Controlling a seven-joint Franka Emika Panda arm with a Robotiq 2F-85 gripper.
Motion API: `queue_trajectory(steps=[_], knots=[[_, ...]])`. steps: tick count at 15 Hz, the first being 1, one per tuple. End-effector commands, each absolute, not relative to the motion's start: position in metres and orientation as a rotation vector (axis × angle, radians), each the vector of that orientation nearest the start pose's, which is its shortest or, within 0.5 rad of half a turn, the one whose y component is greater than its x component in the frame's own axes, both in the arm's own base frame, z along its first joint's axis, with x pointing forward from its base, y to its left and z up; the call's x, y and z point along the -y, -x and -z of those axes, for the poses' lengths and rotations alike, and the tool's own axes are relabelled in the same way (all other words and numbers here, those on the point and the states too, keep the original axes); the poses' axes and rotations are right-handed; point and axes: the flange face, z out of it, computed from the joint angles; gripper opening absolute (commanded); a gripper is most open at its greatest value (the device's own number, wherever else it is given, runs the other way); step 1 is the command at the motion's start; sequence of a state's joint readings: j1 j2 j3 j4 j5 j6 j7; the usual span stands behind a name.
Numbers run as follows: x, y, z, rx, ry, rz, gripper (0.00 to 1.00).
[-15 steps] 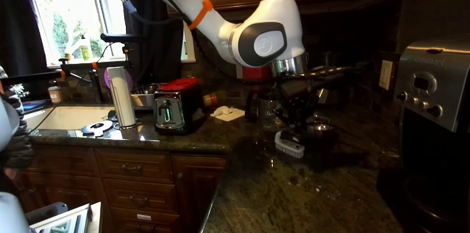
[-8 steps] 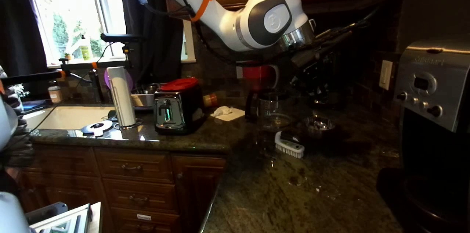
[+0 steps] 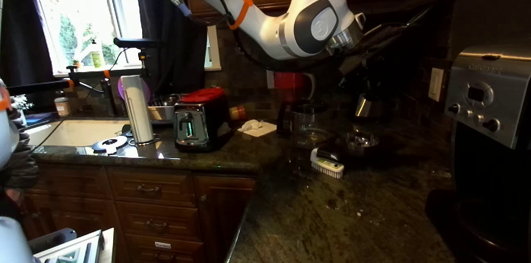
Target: Move the black cable closer to the wall
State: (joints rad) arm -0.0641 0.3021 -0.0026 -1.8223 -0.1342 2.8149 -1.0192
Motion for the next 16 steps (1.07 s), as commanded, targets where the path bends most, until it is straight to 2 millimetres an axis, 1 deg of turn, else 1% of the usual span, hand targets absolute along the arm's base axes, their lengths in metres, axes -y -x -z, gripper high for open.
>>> queue_trajectory(steps=[1, 3, 4, 5, 7, 8, 10, 13, 16], knots=[[0.035, -0.735, -0.457, 1.480, 3.034, 1.178, 0.06], [0.035, -0.757, -0.455, 1.315, 3.068, 1.208, 0.06], [0.030, -0.767, -0.456, 1.288, 2.973, 1.224, 0.06], [0.033, -0.740, -0.459, 1.373, 3.025, 1.197, 0.22], [0.028, -0.756, -0.455, 1.314, 2.993, 1.232, 0.22], [0.027, -0.760, -0.454, 1.302, 2.986, 1.243, 0.06], [0.042, -0.772, -0.449, 1.016, 3.071, 1.234, 0.06], [0.066, -0.791, -0.443, 0.746, 3.147, 1.249, 0.06], [0.085, -0.809, -0.427, 0.474, 3.221, 1.155, 0.06]])
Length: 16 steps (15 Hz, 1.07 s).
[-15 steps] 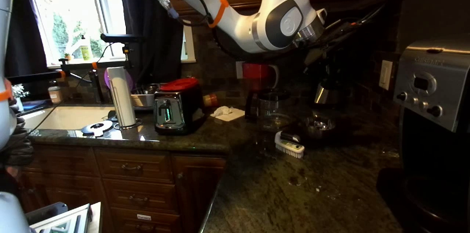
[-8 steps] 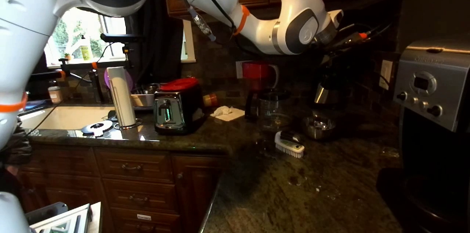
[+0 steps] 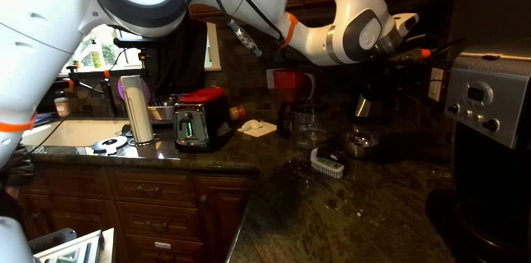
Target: Move the black cable closer to the wall
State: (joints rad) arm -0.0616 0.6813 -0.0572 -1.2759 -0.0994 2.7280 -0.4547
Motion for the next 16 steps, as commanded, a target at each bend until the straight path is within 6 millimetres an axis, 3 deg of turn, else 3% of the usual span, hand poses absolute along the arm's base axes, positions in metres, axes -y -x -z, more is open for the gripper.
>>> queue_trajectory(steps=[1, 5, 9, 10, 11, 16], knots=[[0.087, -0.814, -0.420, 0.378, 3.231, 1.133, 0.06], [0.080, -0.831, -0.395, 0.199, 3.241, 1.042, 0.06], [0.063, -0.841, -0.386, 0.269, 3.171, 0.983, 0.06], [0.060, -0.842, -0.385, 0.285, 3.159, 0.972, 0.47], [0.057, -0.843, -0.384, 0.291, 3.151, 0.964, 0.48], [0.050, -0.845, -0.400, 0.286, 3.122, 1.032, 0.86]])
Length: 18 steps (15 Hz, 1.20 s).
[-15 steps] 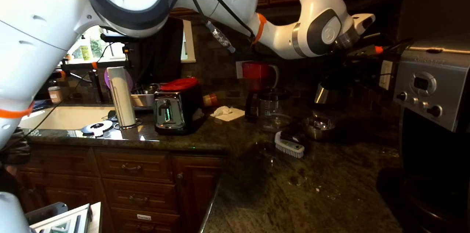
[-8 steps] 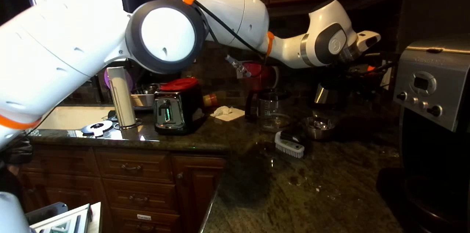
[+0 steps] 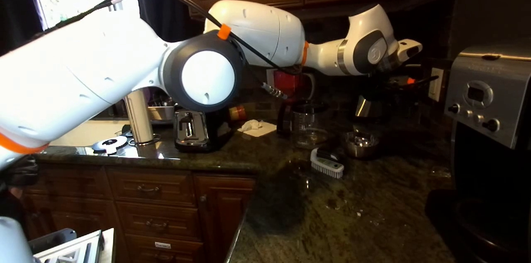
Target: Move the black cable closer to the wall
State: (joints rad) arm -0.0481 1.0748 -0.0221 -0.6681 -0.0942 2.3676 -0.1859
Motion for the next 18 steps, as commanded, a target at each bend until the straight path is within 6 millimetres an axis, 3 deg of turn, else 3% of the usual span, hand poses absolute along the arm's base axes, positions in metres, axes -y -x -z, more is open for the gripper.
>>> queue_trajectory(steps=[1, 2, 4, 9, 14, 16, 18], knots=[[0.049, -0.844, -0.414, 0.282, 3.127, 1.081, 0.92], [0.047, -0.843, -0.424, 0.295, 3.126, 1.114, 0.99], [0.047, -0.839, -0.446, 0.319, 3.154, 1.131, 1.00], [0.049, -0.818, -0.491, 0.584, 3.264, 0.941, 1.00], [0.045, -0.803, -0.506, 0.843, 3.198, 0.908, 1.00], [0.046, -0.797, -0.508, 0.833, 3.175, 0.933, 1.00], [0.046, -0.792, -0.511, 0.680, 3.068, 0.965, 1.00]])
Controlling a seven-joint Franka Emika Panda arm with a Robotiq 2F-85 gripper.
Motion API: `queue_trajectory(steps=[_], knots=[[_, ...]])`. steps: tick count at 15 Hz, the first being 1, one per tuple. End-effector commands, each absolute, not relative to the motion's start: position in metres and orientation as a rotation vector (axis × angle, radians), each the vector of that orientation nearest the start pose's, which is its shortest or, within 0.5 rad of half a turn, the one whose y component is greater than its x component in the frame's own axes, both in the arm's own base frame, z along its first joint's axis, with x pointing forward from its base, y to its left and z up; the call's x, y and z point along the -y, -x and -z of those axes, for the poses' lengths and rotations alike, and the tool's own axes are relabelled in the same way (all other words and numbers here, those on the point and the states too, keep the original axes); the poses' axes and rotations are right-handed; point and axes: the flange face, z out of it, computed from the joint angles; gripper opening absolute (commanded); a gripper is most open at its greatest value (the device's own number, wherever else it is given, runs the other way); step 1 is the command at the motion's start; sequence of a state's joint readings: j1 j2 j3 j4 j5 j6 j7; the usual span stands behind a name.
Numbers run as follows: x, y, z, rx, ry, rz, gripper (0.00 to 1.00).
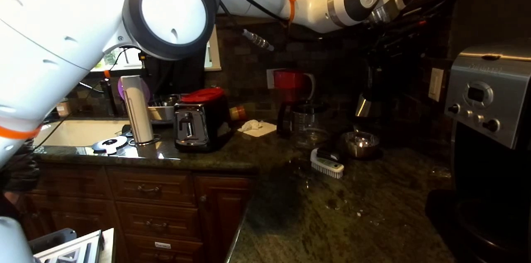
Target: Move the black cable closer to the wall
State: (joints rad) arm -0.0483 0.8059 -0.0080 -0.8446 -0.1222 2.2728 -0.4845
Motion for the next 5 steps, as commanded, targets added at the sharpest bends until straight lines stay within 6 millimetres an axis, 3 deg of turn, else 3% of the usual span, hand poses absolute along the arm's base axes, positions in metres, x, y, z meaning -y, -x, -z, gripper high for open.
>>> queue_trajectory(steps=[1, 2, 5], knots=[[0.046, -0.789, -0.512, 0.645, 3.026, 0.980, 1.00], [0.045, -0.803, -0.509, 0.705, 3.101, 0.985, 1.00], [0.048, -0.797, -0.513, 0.655, 3.051, 0.988, 1.00]])
